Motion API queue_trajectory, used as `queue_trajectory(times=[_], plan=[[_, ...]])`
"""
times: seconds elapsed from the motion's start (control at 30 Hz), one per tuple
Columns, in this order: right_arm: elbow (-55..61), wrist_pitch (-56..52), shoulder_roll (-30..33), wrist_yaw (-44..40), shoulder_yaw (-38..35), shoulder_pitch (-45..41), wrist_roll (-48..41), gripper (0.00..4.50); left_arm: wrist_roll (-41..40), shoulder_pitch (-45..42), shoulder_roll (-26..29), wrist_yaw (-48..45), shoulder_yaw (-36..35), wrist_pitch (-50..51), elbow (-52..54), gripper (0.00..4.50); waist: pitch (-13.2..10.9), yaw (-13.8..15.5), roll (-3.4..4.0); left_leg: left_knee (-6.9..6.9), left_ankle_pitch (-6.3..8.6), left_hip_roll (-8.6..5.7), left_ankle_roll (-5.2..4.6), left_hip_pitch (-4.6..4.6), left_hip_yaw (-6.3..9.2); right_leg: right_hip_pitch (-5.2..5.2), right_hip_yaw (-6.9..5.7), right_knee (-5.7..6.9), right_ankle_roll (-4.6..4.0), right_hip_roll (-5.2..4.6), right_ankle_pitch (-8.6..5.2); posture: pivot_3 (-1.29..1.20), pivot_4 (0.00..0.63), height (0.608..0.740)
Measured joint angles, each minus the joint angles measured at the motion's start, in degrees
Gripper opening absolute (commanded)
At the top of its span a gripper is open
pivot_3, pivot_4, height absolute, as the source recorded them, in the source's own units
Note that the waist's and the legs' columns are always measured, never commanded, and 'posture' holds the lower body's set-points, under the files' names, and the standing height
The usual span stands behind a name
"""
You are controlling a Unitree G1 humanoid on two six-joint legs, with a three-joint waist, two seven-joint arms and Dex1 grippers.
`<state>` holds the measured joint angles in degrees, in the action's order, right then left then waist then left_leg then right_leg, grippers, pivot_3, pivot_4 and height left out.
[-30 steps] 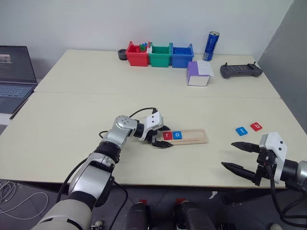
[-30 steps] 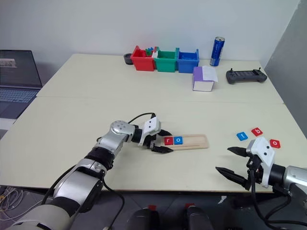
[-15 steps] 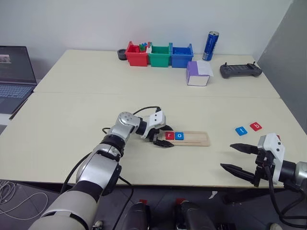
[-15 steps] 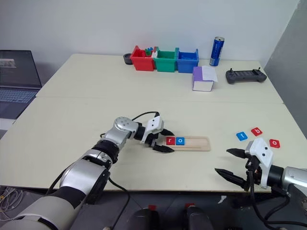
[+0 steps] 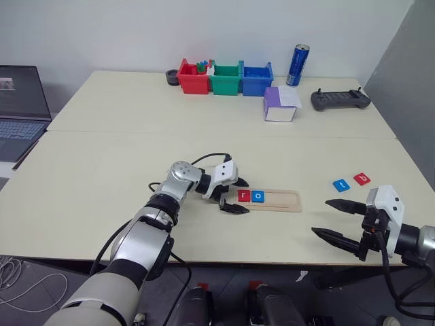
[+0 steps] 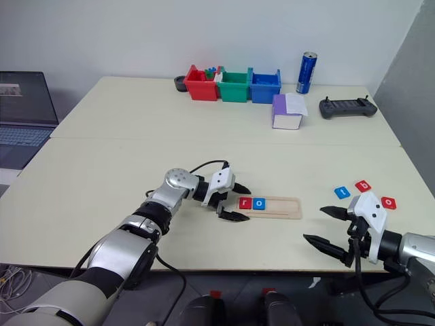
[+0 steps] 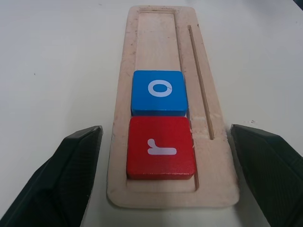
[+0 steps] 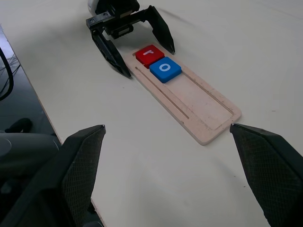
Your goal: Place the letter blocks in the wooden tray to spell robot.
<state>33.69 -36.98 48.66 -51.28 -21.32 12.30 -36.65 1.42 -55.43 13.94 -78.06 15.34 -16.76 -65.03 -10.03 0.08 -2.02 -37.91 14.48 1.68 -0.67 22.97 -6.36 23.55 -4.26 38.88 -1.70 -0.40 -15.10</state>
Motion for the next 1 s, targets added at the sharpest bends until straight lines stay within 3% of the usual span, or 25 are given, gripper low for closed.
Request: queue_trajectory(times=[0.2, 0.37, 0.57, 0.8, 1.0], plan=[[-0.2, 0.0, 0.4, -0.2, 0.1, -0.5, -0.1, 4.5, -0.6, 1.0, 1.5, -1.2, -0.8, -0.1, 3.2, 4.47, 0.0, -0.1, 0.0, 0.0, 0.0, 0.01, 0.0, -0.01, 0.0, 0.0, 0.0, 0.01, 0.0, 0.0, 0.0, 0.0, 0.15, 0.74], [-0.8, 0.0, 1.6, -1.2, 0.0, -0.8, -0.5, 4.5, -6.7, 4.1, 6.4, -6.8, -6.0, 2.2, 11.8, 4.47, 0.0, -0.2, 0.01, 0.01, -0.01, 0.03, 0.01, -0.02, 0.0, 0.02, 0.0, 0.04, -0.01, 0.01, 0.0, 0.0, 0.15, 0.74], [-2.7, 0.2, 2.9, -2.5, -0.4, -1.8, -0.5, 4.5, -13.6, 12.8, 15.9, -11.7, -10.5, 11.5, 26.8, 4.47, 0.0, -0.2, 0.03, -0.01, -0.01, 0.04, 0.02, -0.04, -0.01, 0.01, 0.01, 0.07, -0.02, 0.0, -0.01, 0.0, 0.15, 0.74], [-7.0, 0.5, 5.3, -6.4, -4.9, -0.8, -0.5, 4.5, -20.8, 26.4, 33.6, -13.8, -18.5, 24.3, 42.0, 4.47, 0.0, -0.2, 0.03, 0.01, -0.01, 0.06, 0.02, -0.08, 0.0, 0.0, 0.0, 0.07, -0.09, -0.04, -0.05, 0.0, 0.15, 0.74], [-10.8, 1.1, 7.5, -10.1, -3.9, -4.5, -0.4, 4.5, -23.6, 31.1, 36.0, -12.3, -21.8, 27.7, 47.0, 4.47, 0.0, 0.7, 0.0, -0.04, 0.0, 0.0, -0.01, -0.07, 0.0, -0.03, -0.03, 0.05, -0.06, -0.15, -0.03, 0.0, 0.15, 0.74]])
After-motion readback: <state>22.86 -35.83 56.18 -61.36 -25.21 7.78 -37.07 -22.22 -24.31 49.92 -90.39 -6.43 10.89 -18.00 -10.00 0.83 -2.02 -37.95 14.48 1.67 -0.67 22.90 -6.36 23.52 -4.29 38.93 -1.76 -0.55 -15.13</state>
